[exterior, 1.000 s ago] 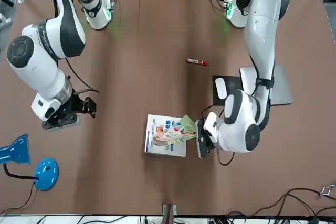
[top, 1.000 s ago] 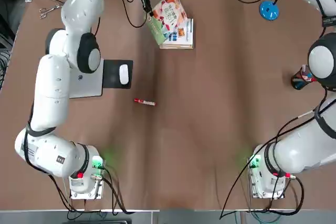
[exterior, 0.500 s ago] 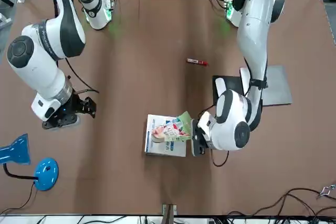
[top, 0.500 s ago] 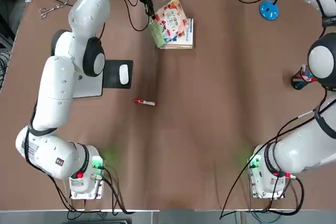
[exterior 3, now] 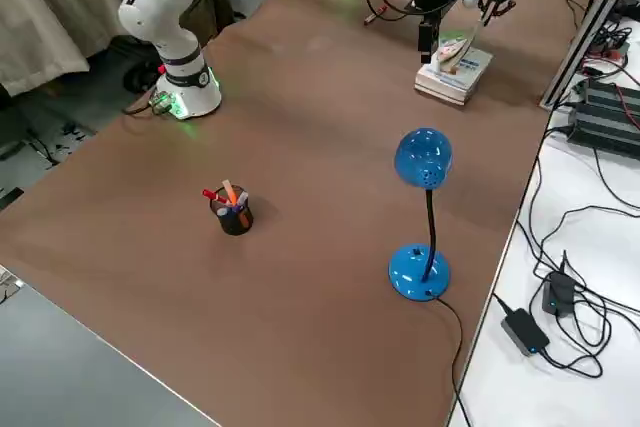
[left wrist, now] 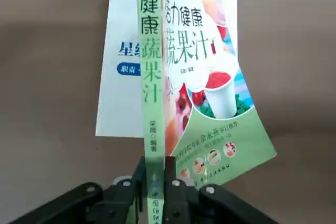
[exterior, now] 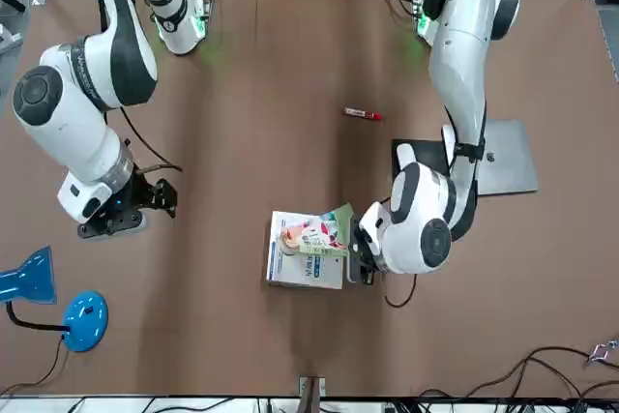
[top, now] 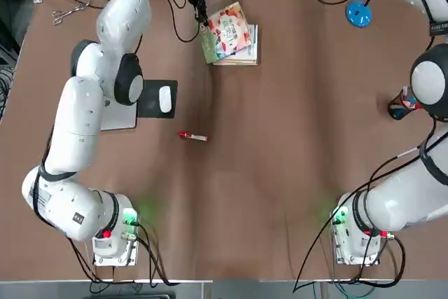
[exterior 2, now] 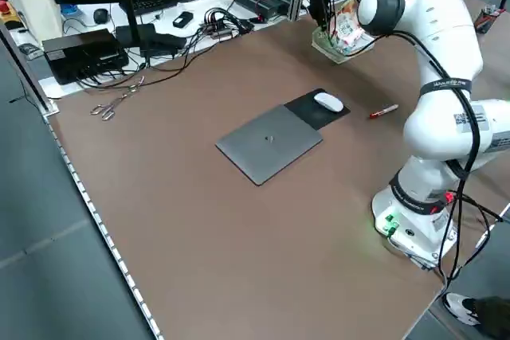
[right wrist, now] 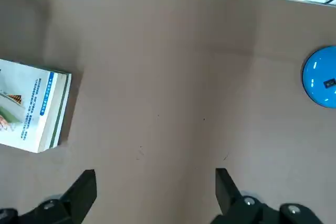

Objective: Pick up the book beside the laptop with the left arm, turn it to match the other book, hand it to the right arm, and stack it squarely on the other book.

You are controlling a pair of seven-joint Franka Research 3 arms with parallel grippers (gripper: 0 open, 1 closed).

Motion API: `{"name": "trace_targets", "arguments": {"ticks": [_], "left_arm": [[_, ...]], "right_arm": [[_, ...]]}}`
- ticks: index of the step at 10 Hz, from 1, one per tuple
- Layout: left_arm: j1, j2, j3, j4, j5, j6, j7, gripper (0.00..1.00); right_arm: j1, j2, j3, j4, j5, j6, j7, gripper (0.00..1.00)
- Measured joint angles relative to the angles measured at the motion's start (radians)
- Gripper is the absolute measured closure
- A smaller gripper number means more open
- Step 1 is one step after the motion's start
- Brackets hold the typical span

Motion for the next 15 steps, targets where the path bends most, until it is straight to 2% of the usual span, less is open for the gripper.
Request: {"name": "trace_targets", "arguments": {"ticks": [6,11,13,14,15], "left_arm": [[-0.063,0.019,0.02,0.0,0.0,0.071,0.015,0.85],[-0.07,0.024,0.021,0.0,0.0,0.09,0.015,0.83],[-0.07,0.024,0.022,0.001,0.0,0.092,0.015,0.73],[-0.07,0.024,0.022,0.001,0.0,0.093,0.016,0.61],[-0.07,0.024,0.022,0.001,0.0,0.095,0.016,0.44]], "right_arm": [[0.0,0.0,-0.001,0.0,0.0,-0.001,0.0,0.0],[-0.001,0.0,-0.002,0.0,0.0,-0.001,0.0,0.0],[-0.002,0.0,-0.003,0.0,0.0,-0.001,0.0,0.0],[-0.003,0.0,-0.004,0.0,0.0,-0.001,0.0,0.0],[-0.003,0.0,-0.004,0.0,0.0,-0.001,0.0,0.0]]}}
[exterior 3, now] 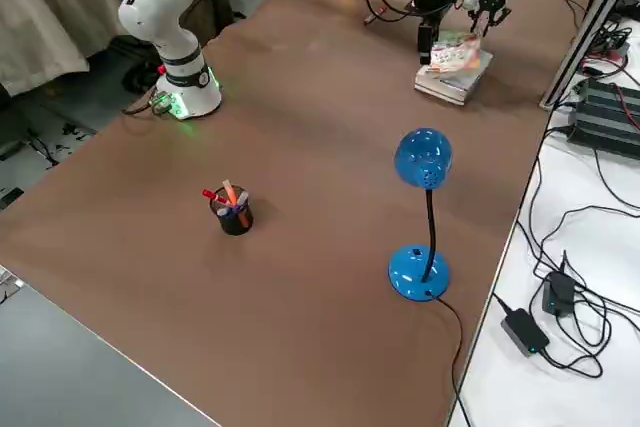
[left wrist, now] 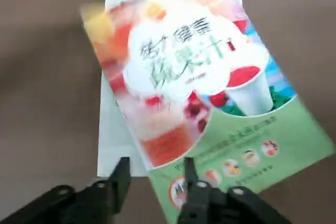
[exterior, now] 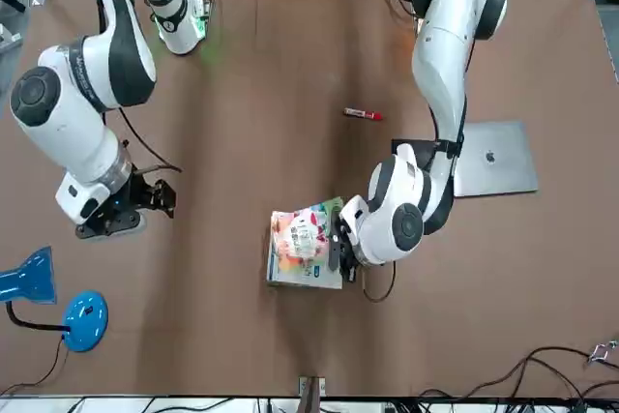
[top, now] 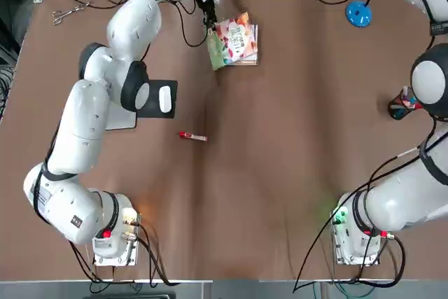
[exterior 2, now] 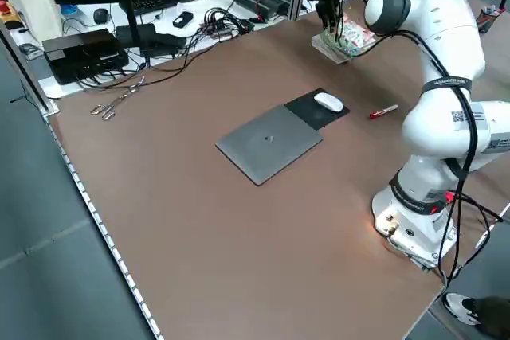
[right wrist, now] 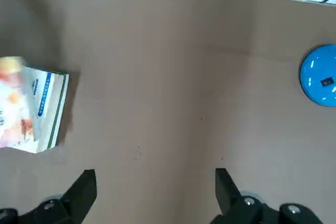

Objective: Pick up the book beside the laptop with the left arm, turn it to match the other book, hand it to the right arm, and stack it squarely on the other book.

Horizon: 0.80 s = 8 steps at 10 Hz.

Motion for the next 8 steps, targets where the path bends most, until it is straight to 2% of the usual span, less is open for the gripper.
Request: {"name": "trace_targets", "arguments": {"ticks": [2,5,6,7,8], "left_arm": [[0.0,0.0,-0.001,0.0,0.0,0.011,0.006,0.15],[0.006,-0.01,0.004,0.021,0.003,0.001,0.01,0.12],[0.012,-0.033,0.015,0.03,0.014,-0.033,-0.013,0.12],[0.019,-0.066,0.032,0.034,0.028,-0.072,-0.061,0.12],[0.029,-0.105,0.047,0.035,0.049,-0.129,-0.142,0.11]], "right_arm": [[0.0,0.0,0.0,0.0,0.0,0.0,0.0,0.0],[0.0,0.0,0.0,0.0,0.0,0.0,0.0,0.03],[0.0,0.0,0.001,0.0,0.0,0.0,0.0,0.12],[0.002,0.0,0.003,0.0,0.0,-0.005,-0.001,0.16],[0.002,0.0,0.005,0.0,0.0,-0.018,-0.002,0.31]]}}
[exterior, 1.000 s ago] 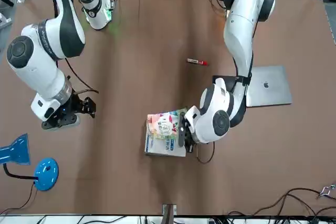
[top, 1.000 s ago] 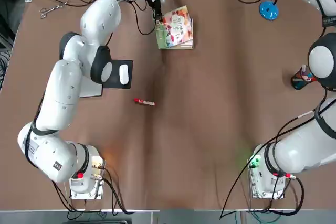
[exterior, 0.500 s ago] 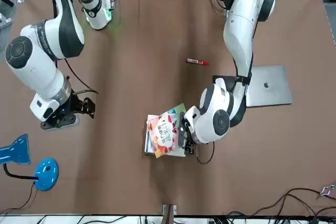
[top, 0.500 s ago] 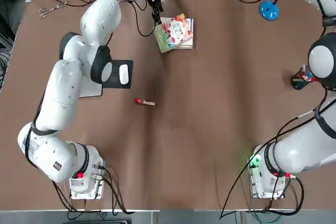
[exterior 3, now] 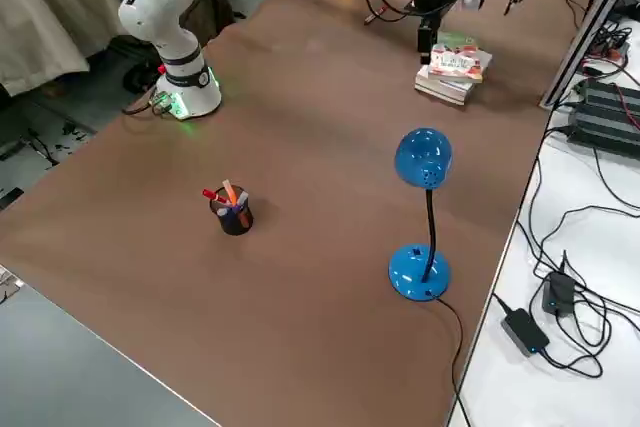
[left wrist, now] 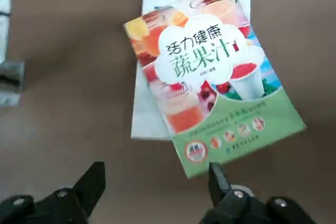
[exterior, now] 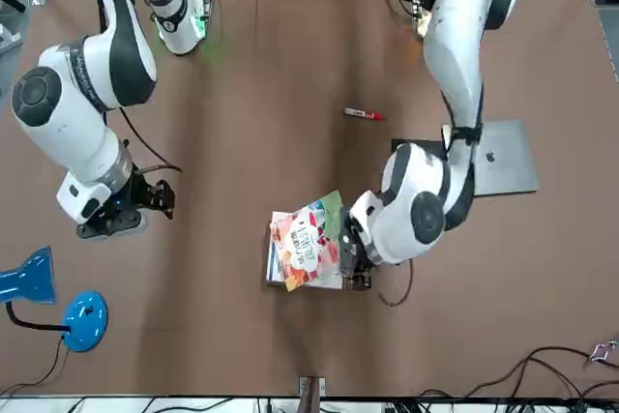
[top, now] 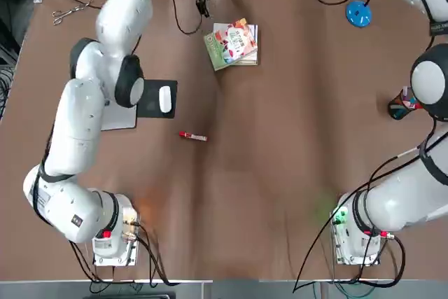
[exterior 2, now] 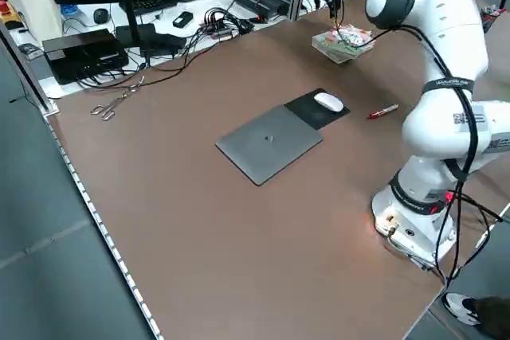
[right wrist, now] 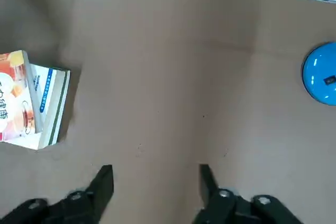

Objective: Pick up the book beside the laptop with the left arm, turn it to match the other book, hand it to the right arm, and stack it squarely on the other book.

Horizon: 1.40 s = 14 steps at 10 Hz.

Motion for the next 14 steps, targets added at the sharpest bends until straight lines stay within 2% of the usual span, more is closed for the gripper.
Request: {"name": "trace_targets", "arguments": {"ticks": [1,3,4,5,6,8,10,12,13,14], "left_arm": [[0.014,-0.035,0.015,0.0,0.026,-0.068,-0.12,0.1],[0.04,-0.095,0.037,0.001,0.086,-0.203,-0.376,0.01],[0.053,-0.125,0.047,0.0,0.103,-0.278,-0.512,0.0],[0.075,-0.159,0.054,-0.003,0.11,-0.352,-0.649,0.0],[0.101,-0.194,0.056,-0.008,0.136,-0.415,-0.777,0.0],[0.121,-0.25,0.056,-0.02,0.238,-0.513,-0.964,0.0],[0.12,-0.338,0.057,-0.098,0.269,-0.563,-1.172,0.0],[0.155,-0.468,0.059,-0.237,0.276,-0.536,-1.238,0.0],[0.177,-0.547,0.06,-0.326,0.276,-0.489,-1.238,0.0],[0.184,-0.639,0.061,-0.448,0.302,-0.408,-1.24,0.0]], "right_arm": [[0.0,0.0,0.0,0.0,0.0,-0.01,0.0,0.51],[0.0,0.0,0.0,0.0,0.0,-0.014,-0.026,0.66],[0.0,0.0,0.001,0.0,0.001,-0.014,-0.031,0.85],[0.003,0.004,0.004,-0.001,0.002,-0.009,-0.018,0.87],[0.014,0.015,0.007,-0.001,0.003,0.007,0.024,0.96],[0.08,0.048,0.014,-0.002,0.018,0.06,0.225,0.96],[0.174,0.106,0.017,-0.003,0.046,0.171,0.487,0.96],[0.242,0.163,0.017,-0.003,0.052,0.293,0.691,0.97],[0.266,0.191,0.017,0.001,0.053,0.34,0.791,0.98],[0.295,0.229,0.017,0.021,0.054,0.375,0.899,1.0]]}}
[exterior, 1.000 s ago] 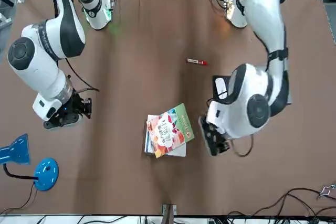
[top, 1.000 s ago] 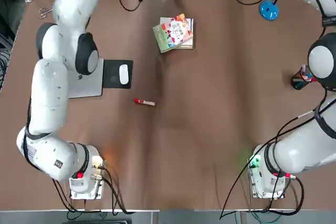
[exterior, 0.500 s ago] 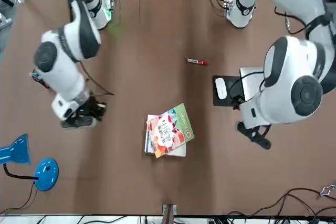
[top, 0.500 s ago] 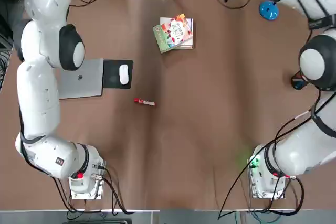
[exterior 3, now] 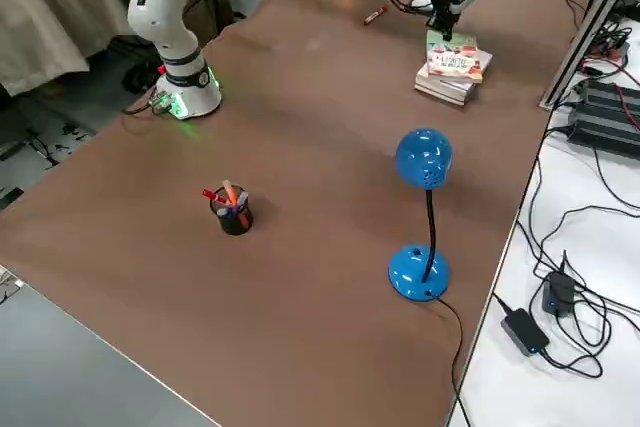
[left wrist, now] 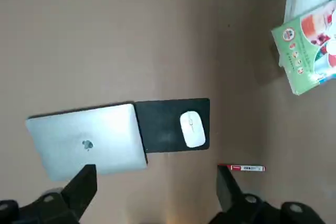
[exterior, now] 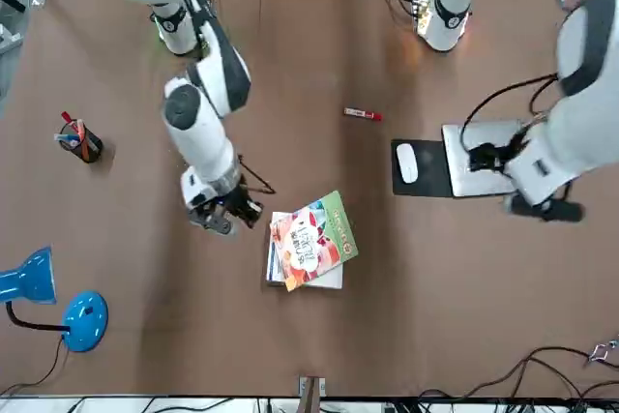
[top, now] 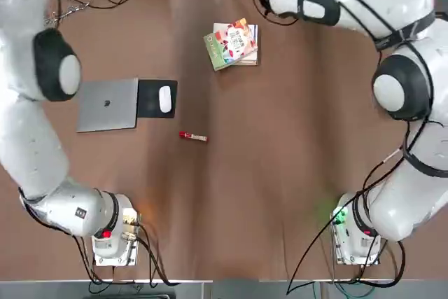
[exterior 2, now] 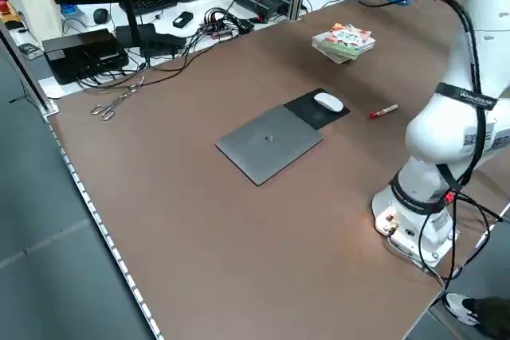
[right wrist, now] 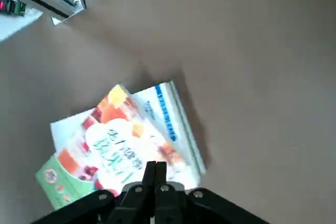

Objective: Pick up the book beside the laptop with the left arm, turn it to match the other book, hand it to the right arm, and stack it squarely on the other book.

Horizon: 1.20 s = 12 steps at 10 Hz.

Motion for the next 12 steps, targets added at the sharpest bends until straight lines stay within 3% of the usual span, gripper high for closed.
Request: {"name": "trace_targets", "arguments": {"ticks": [2,4,5,6,7,9,12], "left_arm": [[-0.005,-0.213,-0.004,-0.293,0.065,0.174,-0.016,0.0],[0.03,-0.36,-0.026,-0.467,0.078,0.216,-0.021,0.0],[0.124,-0.394,-0.11,-0.494,0.081,0.216,-0.021,0.0],[0.275,-0.406,-0.263,-0.501,0.084,0.216,-0.021,0.0],[0.366,-0.407,-0.366,-0.5,0.085,0.216,-0.021,0.0],[0.384,-0.396,-0.382,-0.484,0.085,0.222,-0.011,0.0],[0.317,-0.325,-0.295,-0.356,0.085,0.193,-0.005,0.0]], "right_arm": [[0.06,0.106,0.0,0.108,-0.001,0.037,0.195,1.0],[0.084,0.199,-0.001,0.19,0.0,0.13,0.319,1.0],[0.088,0.24,-0.002,0.202,0.0,0.205,0.372,1.0],[0.093,0.282,-0.002,0.214,0.0,0.271,0.418,1.0],[0.101,0.323,-0.001,0.239,0.0,0.308,0.45,1.0],[0.126,0.394,-0.001,0.324,0.0,0.316,0.486,0.99],[0.172,0.476,-0.001,0.404,0.0,0.347,0.504,0.99]]}}
